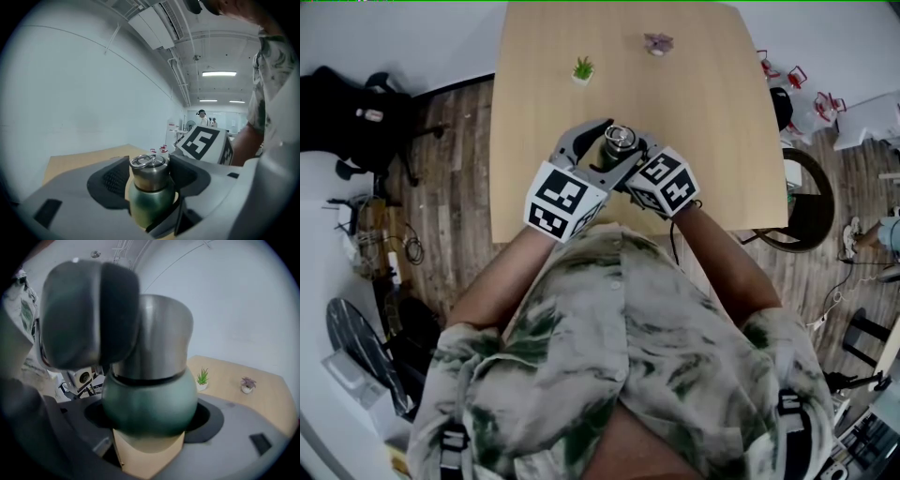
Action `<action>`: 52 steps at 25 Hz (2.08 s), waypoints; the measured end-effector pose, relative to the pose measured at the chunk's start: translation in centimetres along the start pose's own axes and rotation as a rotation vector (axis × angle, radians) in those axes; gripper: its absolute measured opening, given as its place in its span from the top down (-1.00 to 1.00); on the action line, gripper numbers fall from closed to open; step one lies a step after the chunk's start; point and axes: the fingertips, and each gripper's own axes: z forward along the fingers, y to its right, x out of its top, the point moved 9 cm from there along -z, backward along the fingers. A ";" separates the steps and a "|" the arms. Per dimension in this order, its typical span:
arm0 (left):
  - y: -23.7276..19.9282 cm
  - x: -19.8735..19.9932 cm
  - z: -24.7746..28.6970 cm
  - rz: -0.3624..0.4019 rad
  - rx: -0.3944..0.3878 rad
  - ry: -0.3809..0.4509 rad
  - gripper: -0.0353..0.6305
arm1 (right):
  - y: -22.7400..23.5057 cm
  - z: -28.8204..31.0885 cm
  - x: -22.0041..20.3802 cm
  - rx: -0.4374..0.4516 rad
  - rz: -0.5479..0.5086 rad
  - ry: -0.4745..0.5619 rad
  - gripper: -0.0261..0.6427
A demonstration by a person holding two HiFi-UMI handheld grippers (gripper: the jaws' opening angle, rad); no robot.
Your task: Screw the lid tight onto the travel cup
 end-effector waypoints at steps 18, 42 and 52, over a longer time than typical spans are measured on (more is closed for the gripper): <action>-0.9 0.2 -1.0 0.083 -0.264 0.006 0.09 | -1.0 -0.6 0.5 0.065 -0.115 -0.026 -0.28; 0.3 -0.5 -0.3 -0.008 -0.031 -0.012 0.08 | -1.0 0.3 -0.4 -0.001 -0.050 -0.039 -0.28; 0.1 -0.8 -0.3 0.053 -0.164 -0.014 0.07 | -1.4 -0.1 -0.7 0.023 -0.077 -0.039 -0.28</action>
